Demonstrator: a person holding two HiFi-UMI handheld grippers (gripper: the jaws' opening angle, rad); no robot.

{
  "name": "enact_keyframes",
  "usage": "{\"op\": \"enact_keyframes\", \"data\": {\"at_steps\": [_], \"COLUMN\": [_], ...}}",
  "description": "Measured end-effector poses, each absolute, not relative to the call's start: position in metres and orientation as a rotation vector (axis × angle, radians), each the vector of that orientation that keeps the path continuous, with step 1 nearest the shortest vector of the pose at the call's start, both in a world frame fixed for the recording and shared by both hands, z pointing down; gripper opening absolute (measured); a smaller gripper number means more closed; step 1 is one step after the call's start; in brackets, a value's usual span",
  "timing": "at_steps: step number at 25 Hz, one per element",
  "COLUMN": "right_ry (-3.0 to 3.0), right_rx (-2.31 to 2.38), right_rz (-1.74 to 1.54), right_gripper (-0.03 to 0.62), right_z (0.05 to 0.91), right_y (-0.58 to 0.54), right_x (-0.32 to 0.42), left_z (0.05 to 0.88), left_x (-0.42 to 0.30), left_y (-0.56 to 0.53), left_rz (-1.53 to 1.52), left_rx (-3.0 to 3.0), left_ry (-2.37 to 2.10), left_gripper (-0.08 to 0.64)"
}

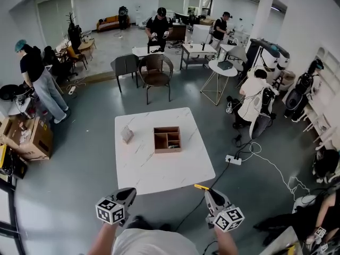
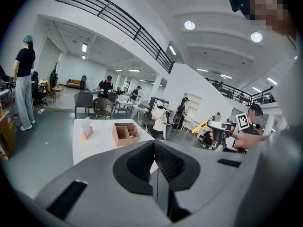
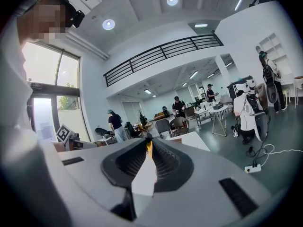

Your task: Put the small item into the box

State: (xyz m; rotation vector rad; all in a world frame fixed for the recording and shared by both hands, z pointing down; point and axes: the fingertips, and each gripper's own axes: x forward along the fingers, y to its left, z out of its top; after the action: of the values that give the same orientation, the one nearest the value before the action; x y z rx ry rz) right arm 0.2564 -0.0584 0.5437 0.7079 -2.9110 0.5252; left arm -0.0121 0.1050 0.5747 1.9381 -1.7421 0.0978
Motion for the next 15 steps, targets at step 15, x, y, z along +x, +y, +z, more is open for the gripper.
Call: {"op": "enact_keyframes", "data": {"at_steps": [15], "right_ry": [-2.870], "right_rx": [0.715], "right_rz": [0.551], "right_gripper": [0.055], "right_z": [0.553], "right_y": [-0.082], "right_x": [0.242], "left_z": [0.590], "left_x": [-0.020], "left_y": [0.073], "left_rz": [0.100], "left_rx": [1.945], "left_ry": [-1.679], "left_gripper": [0.014]}}
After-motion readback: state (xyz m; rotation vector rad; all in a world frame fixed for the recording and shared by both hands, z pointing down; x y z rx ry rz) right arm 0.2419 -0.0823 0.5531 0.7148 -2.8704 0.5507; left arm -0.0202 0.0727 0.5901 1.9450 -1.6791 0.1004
